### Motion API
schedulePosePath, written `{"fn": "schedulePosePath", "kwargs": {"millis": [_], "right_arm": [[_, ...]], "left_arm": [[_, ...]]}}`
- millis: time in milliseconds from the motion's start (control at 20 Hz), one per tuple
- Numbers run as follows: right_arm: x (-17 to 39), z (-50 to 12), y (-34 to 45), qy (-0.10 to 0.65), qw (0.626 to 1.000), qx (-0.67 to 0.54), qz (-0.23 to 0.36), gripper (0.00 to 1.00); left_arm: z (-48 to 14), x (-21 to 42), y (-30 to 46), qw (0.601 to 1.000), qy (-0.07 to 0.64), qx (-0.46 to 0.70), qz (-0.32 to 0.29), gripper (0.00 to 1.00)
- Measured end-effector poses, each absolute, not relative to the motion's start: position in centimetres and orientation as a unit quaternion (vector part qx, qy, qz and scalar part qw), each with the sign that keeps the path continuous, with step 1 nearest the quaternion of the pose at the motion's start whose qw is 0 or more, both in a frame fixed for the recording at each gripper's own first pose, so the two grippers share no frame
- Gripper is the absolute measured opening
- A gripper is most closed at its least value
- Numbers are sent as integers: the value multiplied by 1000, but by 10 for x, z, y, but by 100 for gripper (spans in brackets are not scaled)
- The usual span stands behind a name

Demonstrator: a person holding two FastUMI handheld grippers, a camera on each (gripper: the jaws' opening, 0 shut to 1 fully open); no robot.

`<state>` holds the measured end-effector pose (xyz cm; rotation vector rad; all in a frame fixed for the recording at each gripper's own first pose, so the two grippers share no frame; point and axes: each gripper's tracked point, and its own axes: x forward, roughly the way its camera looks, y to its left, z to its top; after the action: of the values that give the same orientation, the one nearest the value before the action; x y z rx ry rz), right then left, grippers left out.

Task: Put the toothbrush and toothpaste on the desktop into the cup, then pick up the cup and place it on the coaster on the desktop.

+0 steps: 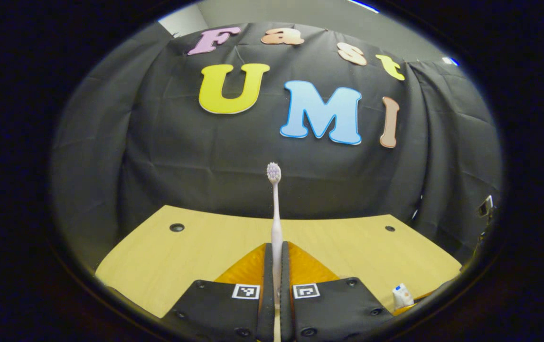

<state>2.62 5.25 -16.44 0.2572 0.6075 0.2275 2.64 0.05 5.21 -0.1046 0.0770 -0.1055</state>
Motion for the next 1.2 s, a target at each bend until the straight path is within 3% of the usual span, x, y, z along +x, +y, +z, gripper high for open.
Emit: {"fn": "schedulePosePath", "kwargs": {"millis": [250, 700, 750, 800, 850, 900, 1050, 1150, 1200], "right_arm": [[23, -164, 49, 303, 938, 134, 102, 16], [30, -167, 48, 317, 932, 141, 100, 15], [32, -166, 48, 318, 932, 140, 101, 16], [33, -167, 51, 319, 932, 140, 103, 16], [34, -168, 53, 320, 931, 138, 106, 16], [34, -170, 56, 320, 931, 137, 108, 16], [32, -171, 61, 322, 930, 132, 115, 16], [34, -169, 64, 318, 932, 129, 121, 15], [35, -165, 66, 313, 933, 125, 123, 15]], "left_arm": [[47, 73, -2, 997, 11, -57, -43, 11], [4, 111, 1, 997, 48, -49, -40, 13], [1, 112, 0, 997, 52, -49, -38, 6], [-2, 111, 0, 996, 56, -54, -43, 21], [-3, 107, 0, 996, 59, -58, -45, 14], [0, 106, 0, 995, 56, -68, -50, 14], [4, 97, 0, 994, 53, -82, -55, 39], [2, 90, -2, 992, 62, -89, -63, 44], [1, 85, -3, 991, 66, -94, -65, 61]]}}
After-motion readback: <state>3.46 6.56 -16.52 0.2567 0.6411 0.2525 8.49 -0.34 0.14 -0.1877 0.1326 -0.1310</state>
